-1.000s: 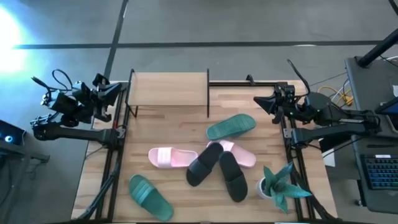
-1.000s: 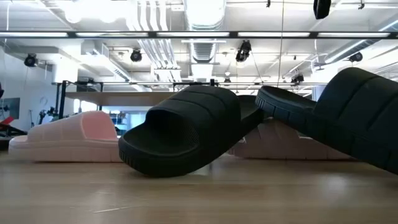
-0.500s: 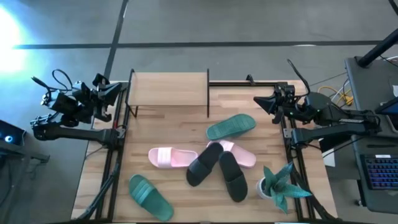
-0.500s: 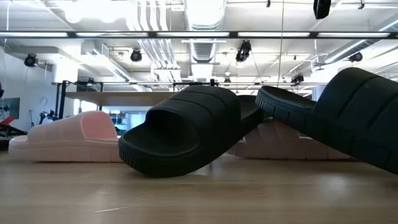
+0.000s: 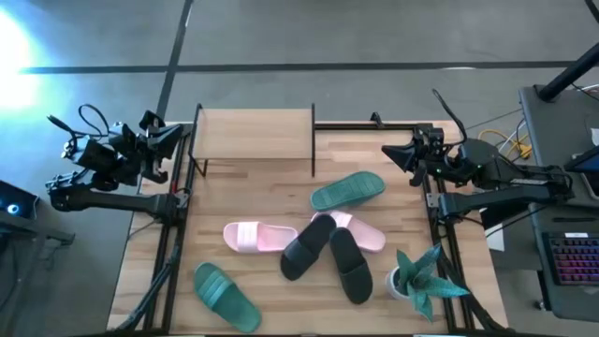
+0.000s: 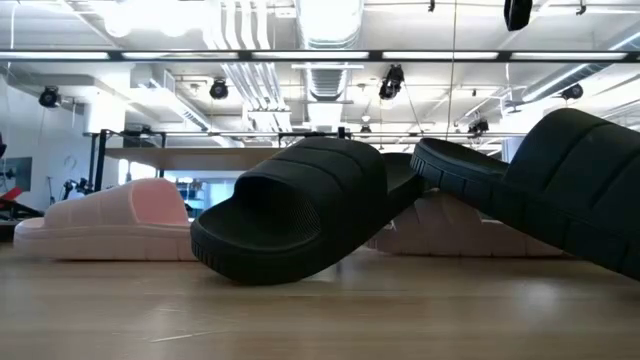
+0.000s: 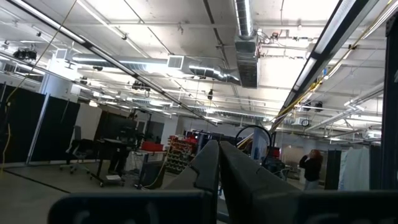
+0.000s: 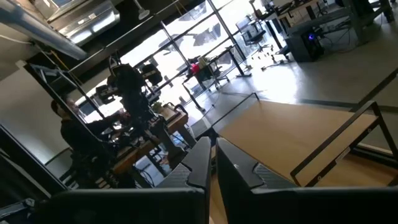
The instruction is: Pick and place slides into the shelf
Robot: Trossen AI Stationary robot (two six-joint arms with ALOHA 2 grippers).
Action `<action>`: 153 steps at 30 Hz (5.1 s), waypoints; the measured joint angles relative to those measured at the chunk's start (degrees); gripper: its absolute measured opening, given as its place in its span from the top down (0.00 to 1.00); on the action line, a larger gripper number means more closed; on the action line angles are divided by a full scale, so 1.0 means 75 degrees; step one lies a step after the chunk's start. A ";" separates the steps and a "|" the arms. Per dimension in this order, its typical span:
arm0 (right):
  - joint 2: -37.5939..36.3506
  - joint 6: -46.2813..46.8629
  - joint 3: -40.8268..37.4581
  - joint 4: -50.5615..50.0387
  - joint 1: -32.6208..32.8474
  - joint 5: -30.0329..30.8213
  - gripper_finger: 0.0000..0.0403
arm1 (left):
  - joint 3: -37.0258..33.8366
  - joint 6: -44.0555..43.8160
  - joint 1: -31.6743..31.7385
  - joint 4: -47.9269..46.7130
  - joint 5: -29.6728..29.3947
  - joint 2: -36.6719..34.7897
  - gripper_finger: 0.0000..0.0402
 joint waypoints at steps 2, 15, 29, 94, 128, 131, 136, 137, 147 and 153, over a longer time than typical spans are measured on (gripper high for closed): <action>0.0000 0.0000 0.0000 0.0001 -0.0002 -0.0002 0.96 | -0.0001 0.0000 -0.0001 0.0000 0.0000 0.0000 1.00; 0.0000 -0.0006 0.0000 0.0054 -0.0005 0.0033 0.96 | 0.0001 -0.0002 0.0000 0.0001 0.0023 0.0000 1.00; 0.1164 0.0080 0.0003 0.1051 -0.0148 0.0226 0.96 | 0.0004 0.0622 0.0001 0.1269 -0.0006 0.0072 1.00; 0.1600 0.9233 -0.3845 -0.1768 -0.0973 -0.0523 0.47 | 0.0003 -0.3214 -0.0001 -0.4739 -0.1743 0.1078 1.00; 0.2853 0.9390 -0.4415 0.0650 -0.1006 0.1036 0.47 | 0.0003 -0.3159 0.0001 -0.4744 -0.2067 0.1078 1.00; 0.3199 0.9148 -0.4415 0.1217 -0.1086 0.1043 0.47 | 0.0004 -0.3159 0.0001 -0.4744 -0.2066 0.1078 1.00; 0.3854 0.8789 -0.4389 0.2134 -0.1289 0.1105 0.50 | 0.0004 -0.3162 0.0001 -0.4744 -0.2066 0.1078 1.00; 0.3959 0.8792 -0.4373 0.2159 -0.1331 0.1110 0.52 | 0.0001 -0.3162 0.0001 -0.4744 -0.2063 0.1078 1.00; 0.3732 0.7745 -0.3921 0.2250 -0.1384 0.1411 0.90 | 0.0004 -0.3168 0.0001 -0.4744 -0.2060 0.1078 1.00; 0.2705 0.4398 -0.2802 0.1056 -0.1383 0.2734 0.90 | 0.0004 -0.3165 0.0001 -0.4744 -0.2057 0.1078 1.00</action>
